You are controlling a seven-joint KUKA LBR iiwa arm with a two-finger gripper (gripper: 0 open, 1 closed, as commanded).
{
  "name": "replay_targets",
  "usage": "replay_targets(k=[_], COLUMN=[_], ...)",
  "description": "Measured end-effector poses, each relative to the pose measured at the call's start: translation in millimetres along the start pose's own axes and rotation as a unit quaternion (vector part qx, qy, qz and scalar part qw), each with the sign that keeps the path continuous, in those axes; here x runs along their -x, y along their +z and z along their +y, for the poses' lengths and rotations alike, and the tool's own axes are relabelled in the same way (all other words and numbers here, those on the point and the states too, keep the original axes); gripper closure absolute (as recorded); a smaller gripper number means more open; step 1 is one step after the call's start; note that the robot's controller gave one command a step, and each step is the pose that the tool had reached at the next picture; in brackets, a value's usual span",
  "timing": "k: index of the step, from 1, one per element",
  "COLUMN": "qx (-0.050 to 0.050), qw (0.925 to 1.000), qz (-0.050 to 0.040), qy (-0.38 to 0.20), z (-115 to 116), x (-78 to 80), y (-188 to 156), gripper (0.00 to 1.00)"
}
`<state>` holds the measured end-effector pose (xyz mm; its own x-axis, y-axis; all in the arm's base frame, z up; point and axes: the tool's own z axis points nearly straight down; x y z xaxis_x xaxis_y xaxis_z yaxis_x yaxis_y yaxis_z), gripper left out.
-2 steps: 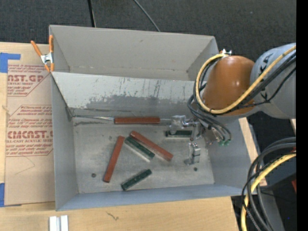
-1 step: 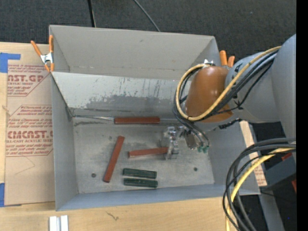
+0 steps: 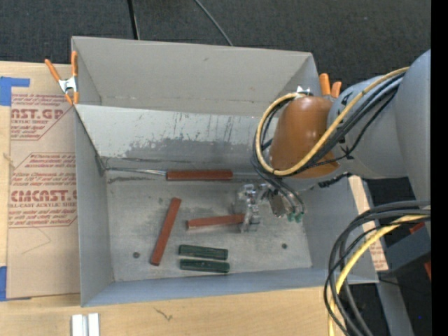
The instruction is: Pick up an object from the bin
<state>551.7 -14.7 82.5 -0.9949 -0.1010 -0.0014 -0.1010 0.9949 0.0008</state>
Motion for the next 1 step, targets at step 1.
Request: replay_targets(k=[1], qx=[0.000], qw=[0.9999], qz=[-0.0009], qy=[-0.016], z=[19.3], x=[27.9], y=[-129.4], gripper=[1.00])
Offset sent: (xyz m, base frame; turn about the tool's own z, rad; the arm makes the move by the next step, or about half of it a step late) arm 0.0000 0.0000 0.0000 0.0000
